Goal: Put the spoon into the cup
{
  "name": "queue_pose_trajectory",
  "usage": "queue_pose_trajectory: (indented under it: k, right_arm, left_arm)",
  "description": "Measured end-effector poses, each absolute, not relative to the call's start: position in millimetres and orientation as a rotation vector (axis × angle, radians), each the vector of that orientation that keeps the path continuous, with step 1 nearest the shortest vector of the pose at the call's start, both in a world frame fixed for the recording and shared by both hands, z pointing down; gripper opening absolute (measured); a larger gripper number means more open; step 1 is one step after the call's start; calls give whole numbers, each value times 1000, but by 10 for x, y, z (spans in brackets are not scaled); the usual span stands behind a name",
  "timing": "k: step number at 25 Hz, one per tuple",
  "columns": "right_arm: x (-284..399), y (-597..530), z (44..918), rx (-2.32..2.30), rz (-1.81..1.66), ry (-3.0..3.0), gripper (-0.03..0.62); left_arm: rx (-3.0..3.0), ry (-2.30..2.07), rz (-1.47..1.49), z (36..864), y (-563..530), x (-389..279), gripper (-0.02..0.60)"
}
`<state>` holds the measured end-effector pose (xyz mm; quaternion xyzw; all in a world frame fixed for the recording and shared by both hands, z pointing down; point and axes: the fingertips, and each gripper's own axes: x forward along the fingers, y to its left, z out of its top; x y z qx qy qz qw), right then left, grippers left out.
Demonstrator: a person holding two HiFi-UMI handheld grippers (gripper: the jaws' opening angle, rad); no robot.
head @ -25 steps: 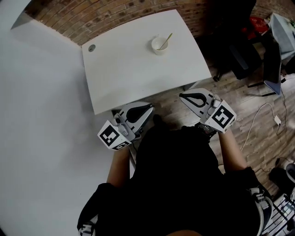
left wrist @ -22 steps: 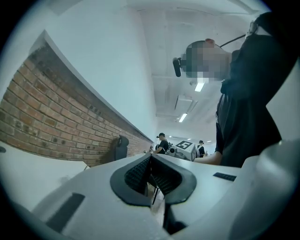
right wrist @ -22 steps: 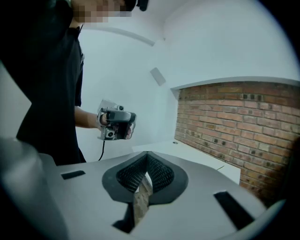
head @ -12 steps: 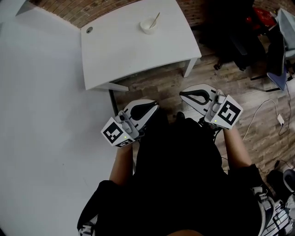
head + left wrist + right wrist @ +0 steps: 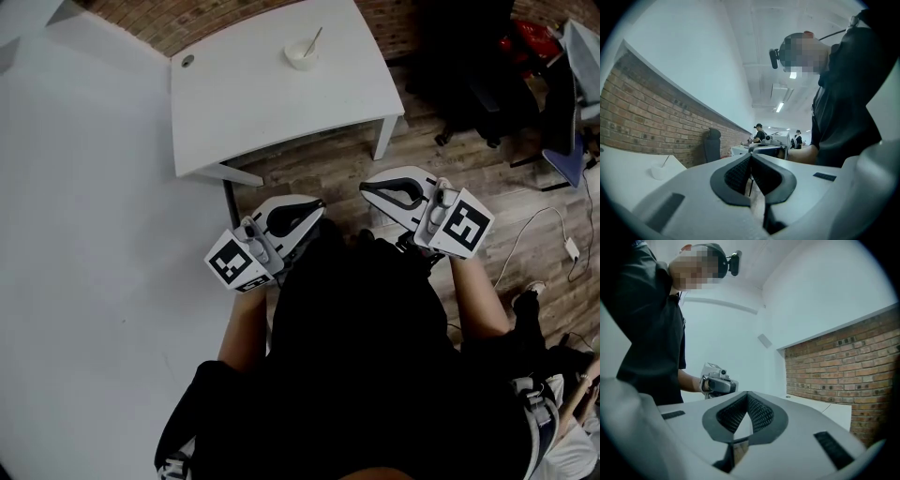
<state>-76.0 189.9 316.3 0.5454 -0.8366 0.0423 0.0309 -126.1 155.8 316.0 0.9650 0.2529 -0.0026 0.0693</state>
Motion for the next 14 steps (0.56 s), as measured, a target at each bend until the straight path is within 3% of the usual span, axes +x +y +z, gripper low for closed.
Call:
queue_pose_trajectory:
  k: [14]
  right_arm:
    - [-659, 2080, 3182, 1740, 67, -2619, 6]
  left_arm:
    - [2909, 714, 24, 3296, 1738, -1338, 17]
